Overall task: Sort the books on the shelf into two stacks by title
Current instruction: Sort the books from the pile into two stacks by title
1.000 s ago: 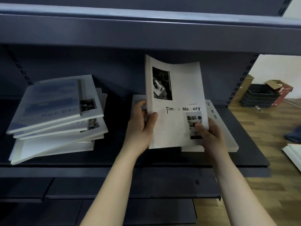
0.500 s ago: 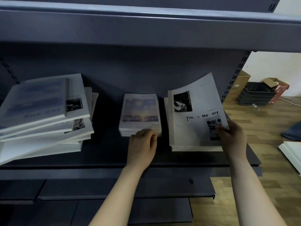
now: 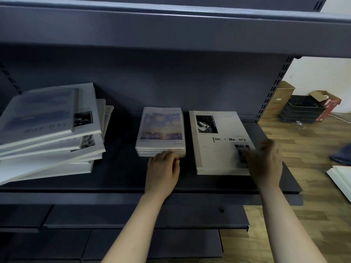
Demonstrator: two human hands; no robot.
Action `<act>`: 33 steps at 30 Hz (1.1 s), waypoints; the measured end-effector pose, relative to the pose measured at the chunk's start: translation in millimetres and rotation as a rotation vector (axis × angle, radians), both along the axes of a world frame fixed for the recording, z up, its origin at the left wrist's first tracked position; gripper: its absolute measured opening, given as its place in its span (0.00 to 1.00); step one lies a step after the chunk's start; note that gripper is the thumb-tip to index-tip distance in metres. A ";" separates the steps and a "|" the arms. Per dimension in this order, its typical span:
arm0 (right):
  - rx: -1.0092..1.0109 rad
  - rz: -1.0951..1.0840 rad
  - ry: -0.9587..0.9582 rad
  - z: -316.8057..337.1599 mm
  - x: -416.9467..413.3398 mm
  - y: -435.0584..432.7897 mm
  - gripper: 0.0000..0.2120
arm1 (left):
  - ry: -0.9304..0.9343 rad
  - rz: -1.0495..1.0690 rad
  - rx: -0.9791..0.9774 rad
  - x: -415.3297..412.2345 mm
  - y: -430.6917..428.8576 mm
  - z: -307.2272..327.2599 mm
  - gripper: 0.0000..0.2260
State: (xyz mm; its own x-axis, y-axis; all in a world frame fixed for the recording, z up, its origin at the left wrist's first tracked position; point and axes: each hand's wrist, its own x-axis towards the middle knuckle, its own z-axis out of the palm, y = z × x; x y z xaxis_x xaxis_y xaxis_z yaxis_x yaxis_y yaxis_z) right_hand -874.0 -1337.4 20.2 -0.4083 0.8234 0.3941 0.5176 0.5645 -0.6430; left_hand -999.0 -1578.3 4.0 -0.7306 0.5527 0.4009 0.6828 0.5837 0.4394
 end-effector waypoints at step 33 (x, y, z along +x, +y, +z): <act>-0.164 0.433 -0.057 17.9 32.8 -15.3 0.34 | -0.036 0.028 -0.003 1.5 -0.6 2.0 0.03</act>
State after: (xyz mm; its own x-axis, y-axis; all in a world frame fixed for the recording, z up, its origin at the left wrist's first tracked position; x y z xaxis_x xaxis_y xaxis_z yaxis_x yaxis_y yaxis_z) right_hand -841.2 -1352.7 38.1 -0.7455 0.6219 0.2397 0.2938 0.6294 -0.7194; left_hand -997.6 -1578.9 6.0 -0.7597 0.5329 0.3726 0.6499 0.6042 0.4611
